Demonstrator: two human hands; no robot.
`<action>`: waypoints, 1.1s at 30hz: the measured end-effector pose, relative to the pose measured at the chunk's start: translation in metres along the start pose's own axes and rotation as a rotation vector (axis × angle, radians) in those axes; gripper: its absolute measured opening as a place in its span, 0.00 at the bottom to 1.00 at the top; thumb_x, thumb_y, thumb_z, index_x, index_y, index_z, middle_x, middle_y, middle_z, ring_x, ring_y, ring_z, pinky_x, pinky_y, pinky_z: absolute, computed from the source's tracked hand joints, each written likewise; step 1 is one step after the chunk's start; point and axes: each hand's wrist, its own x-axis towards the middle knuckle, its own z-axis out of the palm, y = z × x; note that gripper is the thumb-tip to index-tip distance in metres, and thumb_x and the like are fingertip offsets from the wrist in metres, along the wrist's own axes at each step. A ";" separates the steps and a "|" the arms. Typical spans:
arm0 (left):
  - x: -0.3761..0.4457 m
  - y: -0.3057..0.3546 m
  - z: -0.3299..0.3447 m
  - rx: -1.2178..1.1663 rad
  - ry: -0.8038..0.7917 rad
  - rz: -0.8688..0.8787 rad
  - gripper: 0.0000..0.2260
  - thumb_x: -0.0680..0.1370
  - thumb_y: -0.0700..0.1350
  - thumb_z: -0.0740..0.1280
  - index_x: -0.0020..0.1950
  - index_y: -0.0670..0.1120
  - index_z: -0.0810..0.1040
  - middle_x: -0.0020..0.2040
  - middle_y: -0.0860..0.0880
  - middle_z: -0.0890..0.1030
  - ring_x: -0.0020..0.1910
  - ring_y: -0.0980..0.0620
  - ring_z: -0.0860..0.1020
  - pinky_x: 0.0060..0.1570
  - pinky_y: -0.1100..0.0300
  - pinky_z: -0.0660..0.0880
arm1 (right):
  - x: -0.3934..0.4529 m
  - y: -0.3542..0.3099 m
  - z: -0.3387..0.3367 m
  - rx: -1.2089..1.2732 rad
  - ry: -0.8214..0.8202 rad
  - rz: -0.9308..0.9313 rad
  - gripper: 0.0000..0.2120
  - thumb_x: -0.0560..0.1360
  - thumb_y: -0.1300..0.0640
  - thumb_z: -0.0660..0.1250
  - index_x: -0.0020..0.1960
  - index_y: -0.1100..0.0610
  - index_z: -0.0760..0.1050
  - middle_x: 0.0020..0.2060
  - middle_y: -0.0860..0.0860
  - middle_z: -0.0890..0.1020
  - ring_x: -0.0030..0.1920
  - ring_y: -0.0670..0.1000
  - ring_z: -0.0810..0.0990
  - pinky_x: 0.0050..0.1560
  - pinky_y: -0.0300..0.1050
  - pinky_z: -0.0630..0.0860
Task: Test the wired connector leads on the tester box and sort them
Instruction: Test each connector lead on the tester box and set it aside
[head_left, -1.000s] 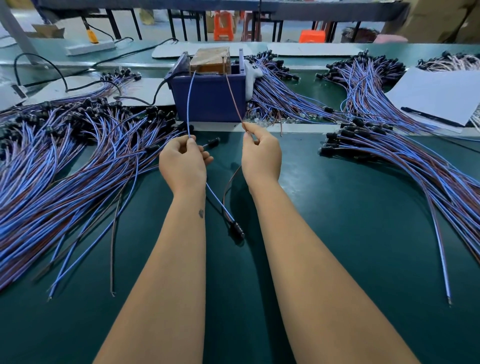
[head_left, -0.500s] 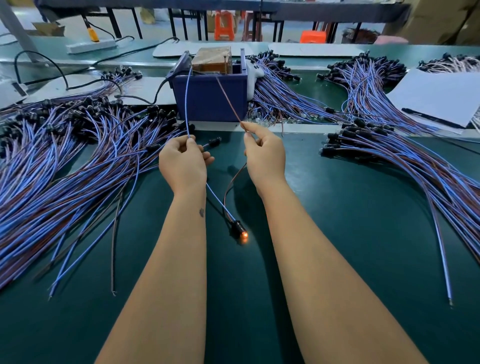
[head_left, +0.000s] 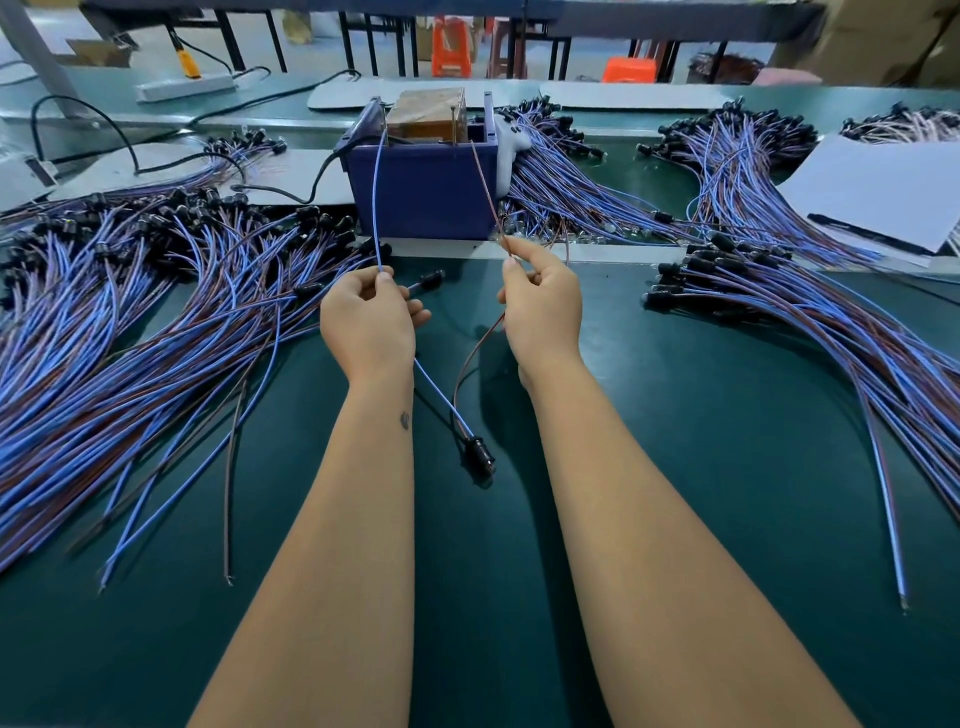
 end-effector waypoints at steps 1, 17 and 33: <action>0.000 0.000 0.000 0.000 0.000 -0.002 0.06 0.82 0.39 0.61 0.49 0.43 0.78 0.38 0.48 0.79 0.27 0.57 0.77 0.33 0.64 0.78 | 0.000 0.000 0.000 0.000 -0.003 -0.002 0.13 0.80 0.59 0.60 0.61 0.50 0.79 0.35 0.43 0.75 0.35 0.45 0.73 0.42 0.43 0.73; 0.001 -0.001 0.000 0.006 -0.005 0.000 0.07 0.82 0.39 0.61 0.52 0.42 0.79 0.39 0.48 0.79 0.29 0.57 0.78 0.33 0.65 0.77 | 0.000 0.000 0.002 -0.009 -0.039 -0.033 0.14 0.81 0.59 0.60 0.62 0.50 0.79 0.36 0.39 0.72 0.44 0.47 0.74 0.46 0.43 0.73; -0.027 0.005 0.011 0.154 -0.394 0.055 0.07 0.77 0.43 0.68 0.42 0.51 0.85 0.42 0.49 0.86 0.47 0.46 0.83 0.52 0.49 0.80 | -0.023 -0.013 -0.008 0.076 -0.119 -0.018 0.07 0.75 0.61 0.69 0.40 0.53 0.78 0.33 0.51 0.79 0.37 0.49 0.77 0.39 0.45 0.73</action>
